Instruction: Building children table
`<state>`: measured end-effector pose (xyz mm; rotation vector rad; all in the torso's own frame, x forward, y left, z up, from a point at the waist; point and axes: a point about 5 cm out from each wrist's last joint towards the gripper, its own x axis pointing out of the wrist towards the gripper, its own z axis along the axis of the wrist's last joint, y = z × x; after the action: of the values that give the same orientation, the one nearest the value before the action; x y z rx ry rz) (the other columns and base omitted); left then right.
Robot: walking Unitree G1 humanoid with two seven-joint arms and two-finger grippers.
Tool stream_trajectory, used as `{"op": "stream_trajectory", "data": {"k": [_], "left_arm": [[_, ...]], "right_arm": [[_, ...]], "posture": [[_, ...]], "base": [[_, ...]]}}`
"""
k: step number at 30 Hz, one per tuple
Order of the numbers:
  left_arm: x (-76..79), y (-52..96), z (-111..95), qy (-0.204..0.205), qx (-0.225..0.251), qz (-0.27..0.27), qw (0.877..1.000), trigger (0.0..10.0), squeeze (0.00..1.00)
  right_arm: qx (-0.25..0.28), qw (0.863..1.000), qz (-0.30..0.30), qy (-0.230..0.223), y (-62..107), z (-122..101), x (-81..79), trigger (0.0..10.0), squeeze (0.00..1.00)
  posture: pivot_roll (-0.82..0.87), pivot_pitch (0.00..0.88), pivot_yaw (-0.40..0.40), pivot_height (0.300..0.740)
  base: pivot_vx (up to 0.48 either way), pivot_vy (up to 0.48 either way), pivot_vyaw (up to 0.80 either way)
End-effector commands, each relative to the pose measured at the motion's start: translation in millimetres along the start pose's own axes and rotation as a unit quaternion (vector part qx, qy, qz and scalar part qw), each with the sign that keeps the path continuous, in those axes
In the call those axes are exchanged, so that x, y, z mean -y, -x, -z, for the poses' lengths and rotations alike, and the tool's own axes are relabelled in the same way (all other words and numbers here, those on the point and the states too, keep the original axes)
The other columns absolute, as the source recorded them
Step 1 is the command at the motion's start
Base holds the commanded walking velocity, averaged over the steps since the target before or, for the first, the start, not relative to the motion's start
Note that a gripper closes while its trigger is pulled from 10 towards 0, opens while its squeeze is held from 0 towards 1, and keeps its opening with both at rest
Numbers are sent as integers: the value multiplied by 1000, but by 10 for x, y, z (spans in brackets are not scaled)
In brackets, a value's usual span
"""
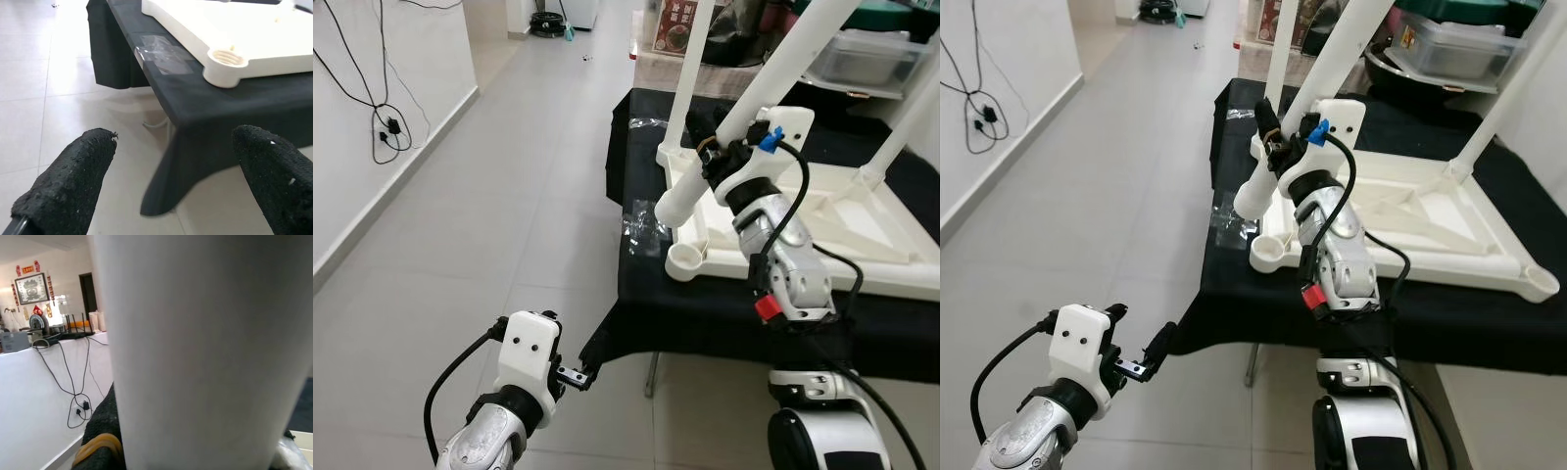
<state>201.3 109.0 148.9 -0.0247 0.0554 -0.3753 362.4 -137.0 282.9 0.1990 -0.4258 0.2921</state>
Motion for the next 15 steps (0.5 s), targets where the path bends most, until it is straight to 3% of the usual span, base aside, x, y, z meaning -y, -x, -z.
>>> {"op": "stream_trajectory", "data": {"k": [1,5,15], "left_arm": [[25,4,1,0,1,-1,1000,10000,0],[19,2,17,-1,-4,-5,1000,10000,0],[-4,-13,53,-2,-14,-11,1000,10000,0]], "right_arm": [[14,1000,8,2,-15,-46,24,10000,0],[15,1000,10,3,-17,-34,12,10000,0],[20,1000,12,8,-46,-45,15,10000,0]], "posture": [[98,95,-109,740],[98,99,-108,740],[98,112,-106,740]], "base": [[480,0,0],[432,0,0],[0,0,0]]}}
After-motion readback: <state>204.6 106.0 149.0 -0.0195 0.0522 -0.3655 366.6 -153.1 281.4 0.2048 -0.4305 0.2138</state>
